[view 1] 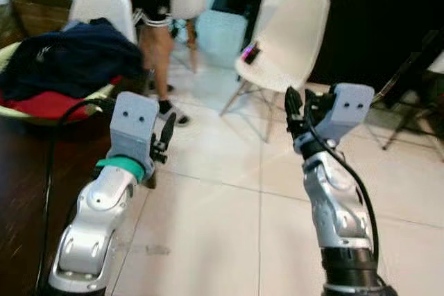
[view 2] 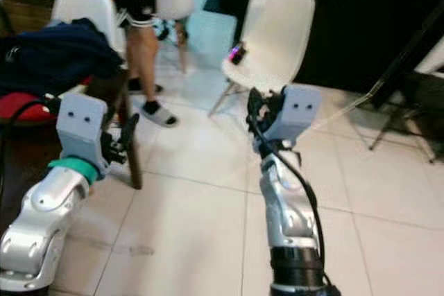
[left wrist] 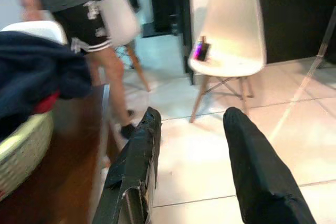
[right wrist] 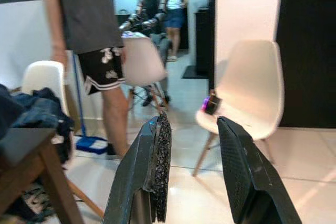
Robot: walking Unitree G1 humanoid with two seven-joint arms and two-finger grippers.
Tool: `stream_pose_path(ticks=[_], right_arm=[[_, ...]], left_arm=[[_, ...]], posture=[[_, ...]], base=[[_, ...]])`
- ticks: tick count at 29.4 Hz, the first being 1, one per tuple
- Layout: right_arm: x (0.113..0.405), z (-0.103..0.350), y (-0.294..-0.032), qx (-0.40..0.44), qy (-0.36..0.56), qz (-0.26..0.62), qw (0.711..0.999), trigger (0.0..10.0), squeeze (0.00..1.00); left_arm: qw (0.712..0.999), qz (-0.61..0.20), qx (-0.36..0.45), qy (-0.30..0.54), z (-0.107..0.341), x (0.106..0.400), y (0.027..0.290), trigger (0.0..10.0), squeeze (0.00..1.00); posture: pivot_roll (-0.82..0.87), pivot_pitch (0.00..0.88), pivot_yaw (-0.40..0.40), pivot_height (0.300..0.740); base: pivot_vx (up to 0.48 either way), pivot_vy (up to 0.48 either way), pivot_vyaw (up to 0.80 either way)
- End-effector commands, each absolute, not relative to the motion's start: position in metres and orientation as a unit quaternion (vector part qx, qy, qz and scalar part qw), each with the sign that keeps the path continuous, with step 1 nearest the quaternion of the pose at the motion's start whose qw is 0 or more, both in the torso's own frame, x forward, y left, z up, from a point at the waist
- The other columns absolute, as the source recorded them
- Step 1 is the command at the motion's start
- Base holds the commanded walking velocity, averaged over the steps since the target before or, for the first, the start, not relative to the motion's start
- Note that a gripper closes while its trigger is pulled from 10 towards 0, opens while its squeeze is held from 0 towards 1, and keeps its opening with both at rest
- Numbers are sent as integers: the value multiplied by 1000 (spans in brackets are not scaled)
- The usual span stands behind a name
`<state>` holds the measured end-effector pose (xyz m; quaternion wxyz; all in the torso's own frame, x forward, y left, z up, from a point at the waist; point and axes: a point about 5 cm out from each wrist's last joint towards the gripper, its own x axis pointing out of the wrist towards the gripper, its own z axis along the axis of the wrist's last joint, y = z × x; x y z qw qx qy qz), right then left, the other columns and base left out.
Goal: Hang hanger
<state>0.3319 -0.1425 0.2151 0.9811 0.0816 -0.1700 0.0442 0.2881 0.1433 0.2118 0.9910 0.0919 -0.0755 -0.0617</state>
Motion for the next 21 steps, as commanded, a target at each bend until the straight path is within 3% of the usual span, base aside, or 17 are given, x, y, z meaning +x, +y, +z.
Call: stream_pose_path(ticks=[1, 21], right_arm=[[331, 212, -145, 81, -165, 39, 982, 10000, 0], [331, 211, -146, 81, -164, 34, 983, 10000, 0]], left_arm=[[991, -67, 90, -71, 209, 288, 142, 10000, 0], [991, -70, 89, -75, 210, 289, 142, 10000, 0]], posture=[[74, 63, 3, 740], [76, 56, 5, 740]], base=[[0, 0, -800], [0, 0, -800]])
